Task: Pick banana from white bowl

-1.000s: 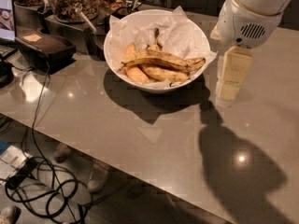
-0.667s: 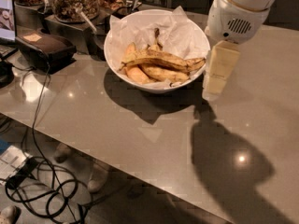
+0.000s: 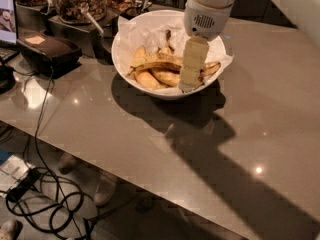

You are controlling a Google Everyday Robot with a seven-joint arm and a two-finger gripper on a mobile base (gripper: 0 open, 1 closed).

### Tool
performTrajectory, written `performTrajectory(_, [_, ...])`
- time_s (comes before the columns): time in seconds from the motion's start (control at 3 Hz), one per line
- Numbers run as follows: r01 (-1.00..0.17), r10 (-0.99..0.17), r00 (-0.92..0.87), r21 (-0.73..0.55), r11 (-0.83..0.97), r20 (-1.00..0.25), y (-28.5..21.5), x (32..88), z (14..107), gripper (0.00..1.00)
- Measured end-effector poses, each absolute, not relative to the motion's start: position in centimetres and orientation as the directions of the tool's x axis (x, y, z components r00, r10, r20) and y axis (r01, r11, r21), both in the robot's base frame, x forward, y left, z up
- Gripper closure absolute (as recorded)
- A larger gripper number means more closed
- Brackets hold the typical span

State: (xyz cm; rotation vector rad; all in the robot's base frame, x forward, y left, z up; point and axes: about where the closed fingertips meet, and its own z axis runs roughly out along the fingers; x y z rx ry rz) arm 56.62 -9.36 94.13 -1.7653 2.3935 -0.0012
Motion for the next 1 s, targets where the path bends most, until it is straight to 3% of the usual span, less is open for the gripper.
performTrajectory(0.67, [-0.935,-0.927,-0.306,-0.116,0.335,-0.217,-8.2,57.7,94.9,0.0])
performTrajectory(1.0, [-0.931,-0.922,-0.312,-0.116,0.345,-0.231,-6.7,58.6,95.5,0.19])
